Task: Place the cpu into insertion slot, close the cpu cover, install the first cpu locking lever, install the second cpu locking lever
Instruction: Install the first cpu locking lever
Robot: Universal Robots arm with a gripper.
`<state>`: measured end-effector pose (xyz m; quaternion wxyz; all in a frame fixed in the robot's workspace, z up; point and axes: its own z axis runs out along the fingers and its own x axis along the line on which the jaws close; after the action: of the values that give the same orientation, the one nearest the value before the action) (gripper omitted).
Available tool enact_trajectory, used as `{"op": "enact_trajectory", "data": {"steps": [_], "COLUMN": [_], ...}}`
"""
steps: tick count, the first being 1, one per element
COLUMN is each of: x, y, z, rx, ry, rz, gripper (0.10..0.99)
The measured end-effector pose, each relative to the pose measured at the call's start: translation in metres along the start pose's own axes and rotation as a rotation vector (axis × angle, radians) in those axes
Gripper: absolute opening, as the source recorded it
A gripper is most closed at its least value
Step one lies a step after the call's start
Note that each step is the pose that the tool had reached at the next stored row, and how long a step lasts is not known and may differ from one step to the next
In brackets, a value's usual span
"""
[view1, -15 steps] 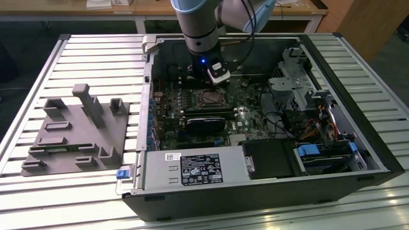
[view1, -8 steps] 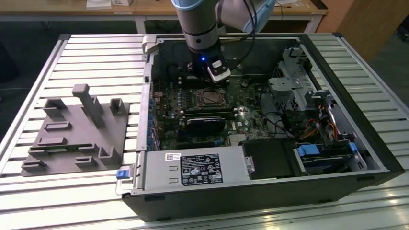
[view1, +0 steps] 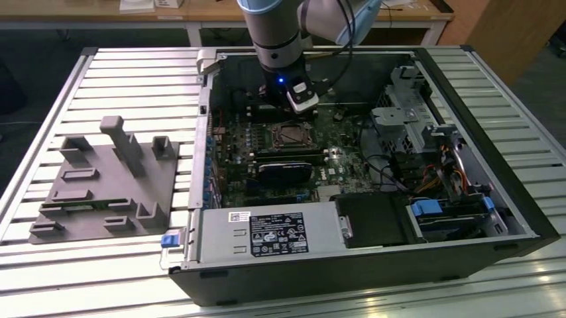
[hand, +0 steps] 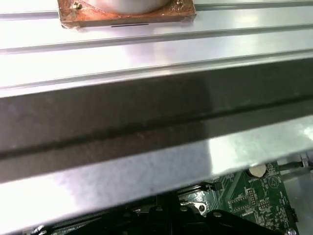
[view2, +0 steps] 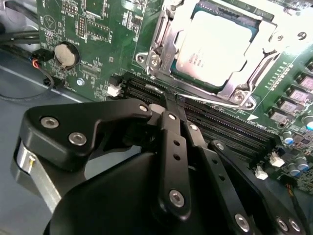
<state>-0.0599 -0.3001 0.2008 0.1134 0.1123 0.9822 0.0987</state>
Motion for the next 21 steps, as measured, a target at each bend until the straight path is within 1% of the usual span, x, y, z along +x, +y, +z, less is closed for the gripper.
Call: {"op": "enact_trajectory", "data": {"steps": [8,19,20,21], "x": [0.0008,0.0013,0.0014,0.0014], "y": [-0.0017,-0.0062,-0.0063,-0.0065], "z": [0.0044,0.0098,0.01,0.01], "rx": [0.0,0.0,-0.001,-0.004], "ry": [0.0002,0.0002,0.0004,0.0013], "rz": [0.0,0.001,0.001,0.001], "gripper": [0.106,0.106,0.106,0.106]}}
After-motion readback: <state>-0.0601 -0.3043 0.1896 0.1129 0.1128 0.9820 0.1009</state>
